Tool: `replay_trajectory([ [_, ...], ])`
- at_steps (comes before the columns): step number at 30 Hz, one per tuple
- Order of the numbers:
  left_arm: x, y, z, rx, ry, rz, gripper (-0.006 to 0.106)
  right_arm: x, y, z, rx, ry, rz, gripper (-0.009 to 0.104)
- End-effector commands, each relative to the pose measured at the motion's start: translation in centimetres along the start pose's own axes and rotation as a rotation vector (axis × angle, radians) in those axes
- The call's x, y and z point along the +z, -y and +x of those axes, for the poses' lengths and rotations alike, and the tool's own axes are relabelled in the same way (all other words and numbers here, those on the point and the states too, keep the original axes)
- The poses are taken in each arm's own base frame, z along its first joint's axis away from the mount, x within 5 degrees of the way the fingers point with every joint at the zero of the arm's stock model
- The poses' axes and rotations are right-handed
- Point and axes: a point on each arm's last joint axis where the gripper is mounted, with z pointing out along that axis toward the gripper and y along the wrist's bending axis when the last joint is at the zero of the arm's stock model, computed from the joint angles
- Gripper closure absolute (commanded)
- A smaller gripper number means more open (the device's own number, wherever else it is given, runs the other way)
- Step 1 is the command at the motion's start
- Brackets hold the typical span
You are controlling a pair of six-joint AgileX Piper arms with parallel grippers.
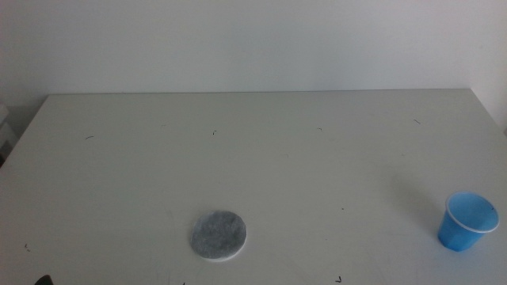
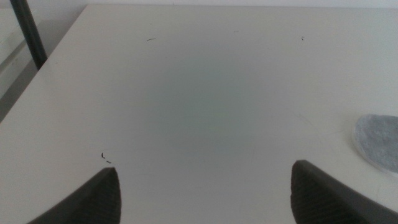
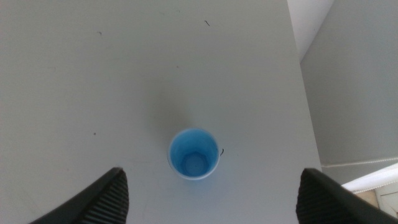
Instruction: Place an empty cup on a cup mat.
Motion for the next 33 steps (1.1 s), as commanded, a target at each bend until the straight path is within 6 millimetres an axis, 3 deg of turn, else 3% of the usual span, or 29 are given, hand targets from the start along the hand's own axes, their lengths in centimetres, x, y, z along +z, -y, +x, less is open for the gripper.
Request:
replay_trajectory([
  [1, -0.1, 0.1, -0.8, -0.011, 0.079, 0.01, -0.005, -0.3, -0.1, -1.8, 0.03, -0.012, -0.002, 0.012],
  [6, -0.1, 0.1, -0.8, -0.011, 0.079, 0.01, -0.005, 1.6, -0.4, -3.4, 0.116, -0.06, -0.029, 0.012],
  [18, -0.1, 0.1, -0.8, -0.011, 0.079, 0.01, -0.005, 9.0, 0.3, -5.0, 0.068, -0.263, 0.084, 0.012],
  [26, -0.1, 0.1, -0.8, -0.011, 0.079, 0.01, -0.005, 12.6, 0.5, -3.2, 0.054, -0.4, 0.114, 0.012],
  [33, -0.1, 0.1, -0.8, -0.011, 0.079, 0.01, -0.005, 15.9, 0.6, -0.3, 0.046, -0.56, 0.123, 0.012],
])
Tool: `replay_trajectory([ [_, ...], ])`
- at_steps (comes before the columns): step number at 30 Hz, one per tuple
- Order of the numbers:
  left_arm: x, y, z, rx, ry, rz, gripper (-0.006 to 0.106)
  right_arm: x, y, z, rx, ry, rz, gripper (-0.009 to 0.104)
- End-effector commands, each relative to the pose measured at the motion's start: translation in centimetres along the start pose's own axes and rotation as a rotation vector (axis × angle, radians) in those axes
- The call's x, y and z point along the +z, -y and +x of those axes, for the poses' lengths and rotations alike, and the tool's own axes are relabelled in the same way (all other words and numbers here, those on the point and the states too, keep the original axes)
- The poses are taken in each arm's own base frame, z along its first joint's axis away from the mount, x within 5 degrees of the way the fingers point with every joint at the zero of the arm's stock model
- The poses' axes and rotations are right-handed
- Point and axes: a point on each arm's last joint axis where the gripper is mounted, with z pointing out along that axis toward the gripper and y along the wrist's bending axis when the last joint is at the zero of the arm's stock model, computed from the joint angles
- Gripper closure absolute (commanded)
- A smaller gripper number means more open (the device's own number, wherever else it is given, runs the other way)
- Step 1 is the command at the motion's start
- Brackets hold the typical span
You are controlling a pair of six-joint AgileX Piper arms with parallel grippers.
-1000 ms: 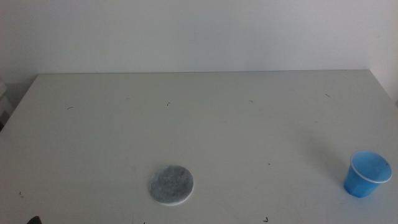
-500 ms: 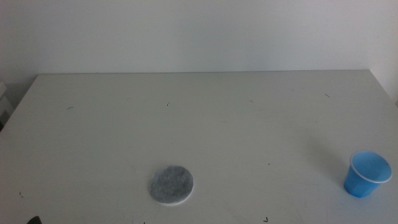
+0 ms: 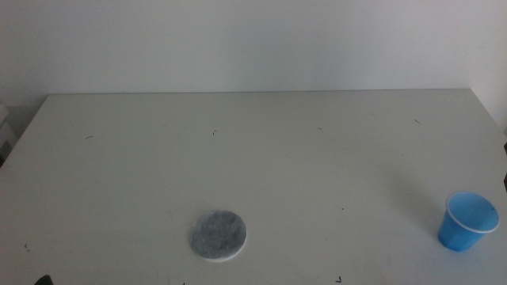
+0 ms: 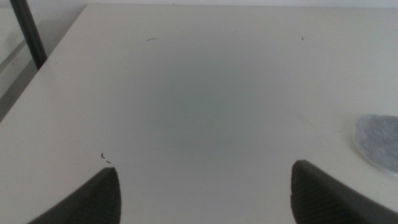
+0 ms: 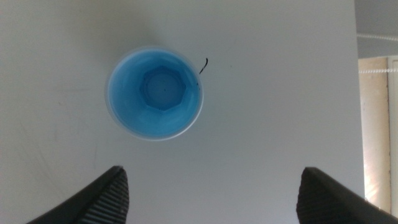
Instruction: Place an empty cup on a cup mat.
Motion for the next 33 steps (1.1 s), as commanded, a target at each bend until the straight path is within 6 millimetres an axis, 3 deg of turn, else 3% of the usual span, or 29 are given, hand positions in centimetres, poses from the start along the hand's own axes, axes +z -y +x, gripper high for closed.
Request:
replay_trajectory([
  [1, -0.1, 0.1, -0.8, -0.011, 0.079, 0.01, -0.005, -0.2, 0.4, 0.6, 0.0, -0.033, 0.021, 0.012],
  [7, -0.1, 0.1, -0.8, -0.011, 0.079, 0.01, -0.005, 1.4, 0.2, 0.7, 0.009, -0.091, 0.022, 0.012],
  [15, -0.1, 0.1, -0.8, -0.011, 0.079, 0.01, -0.005, 2.5, 0.1, -0.3, 0.031, -0.004, 0.014, 0.012],
  [33, -0.1, 0.1, -0.8, -0.011, 0.079, 0.01, -0.005, 9.9, -0.8, -3.2, 0.023, -0.006, 0.015, 0.031],
])
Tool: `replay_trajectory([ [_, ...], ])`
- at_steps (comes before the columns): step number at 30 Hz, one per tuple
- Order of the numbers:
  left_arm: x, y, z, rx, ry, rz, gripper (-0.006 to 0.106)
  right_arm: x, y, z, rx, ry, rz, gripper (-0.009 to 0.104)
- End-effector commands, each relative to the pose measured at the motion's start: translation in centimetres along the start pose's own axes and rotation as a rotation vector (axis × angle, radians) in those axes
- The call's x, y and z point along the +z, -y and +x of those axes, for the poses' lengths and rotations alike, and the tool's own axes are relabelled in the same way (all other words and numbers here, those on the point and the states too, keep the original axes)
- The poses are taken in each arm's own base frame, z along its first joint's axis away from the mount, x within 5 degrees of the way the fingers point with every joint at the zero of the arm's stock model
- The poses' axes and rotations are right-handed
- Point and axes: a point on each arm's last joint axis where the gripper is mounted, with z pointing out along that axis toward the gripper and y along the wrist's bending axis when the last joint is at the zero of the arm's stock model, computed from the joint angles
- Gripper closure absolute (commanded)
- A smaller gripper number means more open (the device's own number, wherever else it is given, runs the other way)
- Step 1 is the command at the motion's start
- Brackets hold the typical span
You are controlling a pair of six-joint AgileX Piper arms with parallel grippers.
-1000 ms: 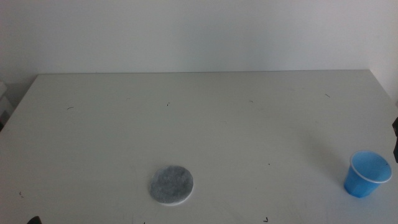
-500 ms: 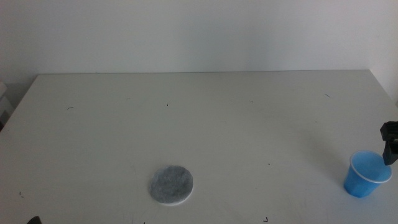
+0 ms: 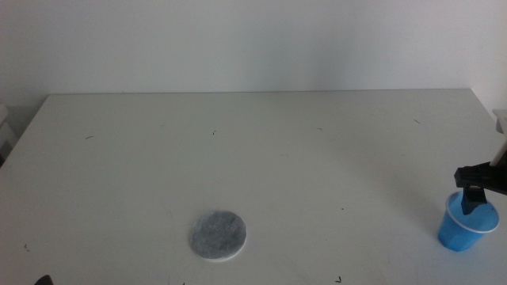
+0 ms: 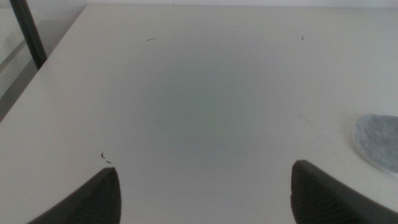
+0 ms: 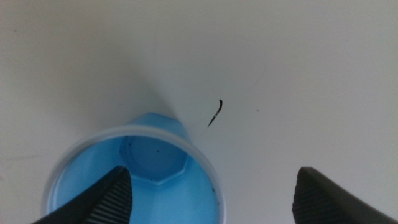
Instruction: Place an empty cup on a cup mat.
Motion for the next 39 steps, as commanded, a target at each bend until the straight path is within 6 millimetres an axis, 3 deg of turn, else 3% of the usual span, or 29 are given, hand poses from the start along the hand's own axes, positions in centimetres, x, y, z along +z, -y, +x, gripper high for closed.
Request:
replay_trajectory([
  [1, -0.1, 0.1, -0.8, -0.011, 0.079, 0.01, -0.005, -0.7, 0.3, -0.8, -0.001, 0.07, 0.006, 0.032],
  [9, -0.1, 0.1, -0.8, -0.011, 0.079, 0.01, -0.005, 1.3, 0.1, -1.3, -0.006, 0.032, 0.01, 0.049],
  [17, -0.1, 0.1, -0.8, -0.011, 0.079, 0.01, -0.005, 1.4, 0.1, -1.3, -0.007, 0.031, 0.01, 0.095],
  [21, -0.1, 0.1, -0.8, -0.011, 0.079, 0.01, -0.005, 1.0, 0.1, -1.2, -0.008, 0.039, 0.012, 0.096],
  [25, -0.1, 0.1, -0.8, -0.011, 0.079, 0.01, -0.005, -1.7, -0.4, -1.1, -0.006, 0.101, 0.0, 0.096],
  [31, -0.1, 0.1, -0.8, -0.011, 0.079, 0.01, -0.005, -7.5, -4.0, -1.1, -0.041, 0.192, -0.032, 0.096],
  [39, -0.1, 0.1, -0.8, -0.011, 0.079, 0.01, -0.005, -12.1, -13.3, -0.8, -0.183, 0.292, -0.122, 0.096],
])
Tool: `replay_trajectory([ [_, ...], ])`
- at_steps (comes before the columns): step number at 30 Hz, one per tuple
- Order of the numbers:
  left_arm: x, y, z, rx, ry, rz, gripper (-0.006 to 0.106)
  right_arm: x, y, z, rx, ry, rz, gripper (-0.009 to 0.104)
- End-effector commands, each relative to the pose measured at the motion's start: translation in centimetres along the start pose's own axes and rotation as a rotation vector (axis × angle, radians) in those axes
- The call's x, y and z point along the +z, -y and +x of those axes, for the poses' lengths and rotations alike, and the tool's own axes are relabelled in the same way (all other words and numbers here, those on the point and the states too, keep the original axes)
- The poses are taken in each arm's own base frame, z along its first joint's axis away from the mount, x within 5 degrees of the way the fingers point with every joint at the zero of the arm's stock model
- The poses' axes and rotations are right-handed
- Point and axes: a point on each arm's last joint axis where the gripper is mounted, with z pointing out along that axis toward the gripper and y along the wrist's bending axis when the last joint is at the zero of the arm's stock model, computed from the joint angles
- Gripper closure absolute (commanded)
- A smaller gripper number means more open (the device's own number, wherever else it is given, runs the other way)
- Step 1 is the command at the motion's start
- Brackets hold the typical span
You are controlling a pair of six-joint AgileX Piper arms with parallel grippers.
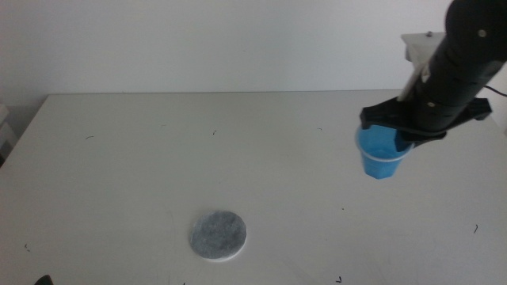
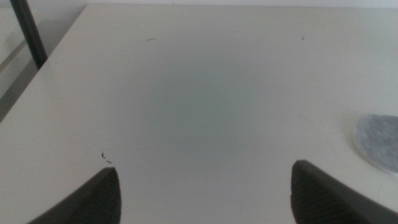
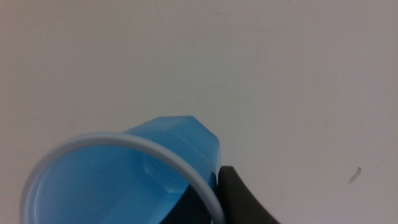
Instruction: Place an empty cup on a cup mat.
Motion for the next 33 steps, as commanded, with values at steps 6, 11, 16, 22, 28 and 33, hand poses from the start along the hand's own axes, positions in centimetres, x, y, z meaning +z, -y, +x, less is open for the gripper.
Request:
replay_trajectory([
  [6, -0.1, 0.1, -0.8, -0.011, 0.079, 0.01, -0.005, -1.6, -8.3, -1.5, -0.123, 0.091, -0.082, 0.096],
  [11, -0.1, 0.1, -0.8, -0.011, 0.079, 0.01, -0.005, -0.2, -13.1, -1.7, -0.206, 0.081, -0.113, 0.096],
  [16, -0.1, 0.1, -0.8, -0.011, 0.079, 0.01, -0.005, 1.5, -16.8, -1.2, -0.256, 0.061, -0.146, 0.096],
  [22, -0.1, 0.1, -0.8, -0.011, 0.079, 0.01, -0.005, 3.3, -19.3, -0.2, -0.291, 0.034, -0.18, 0.096],
  [28, -0.1, 0.1, -0.8, -0.011, 0.079, 0.01, -0.005, 3.1, -21.2, 1.0, -0.335, 0.064, -0.217, 0.096],
  [33, -0.1, 0.1, -0.8, -0.011, 0.079, 0.01, -0.005, 3.8, -22.1, 1.5, -0.355, 0.063, -0.225, 0.096],
])
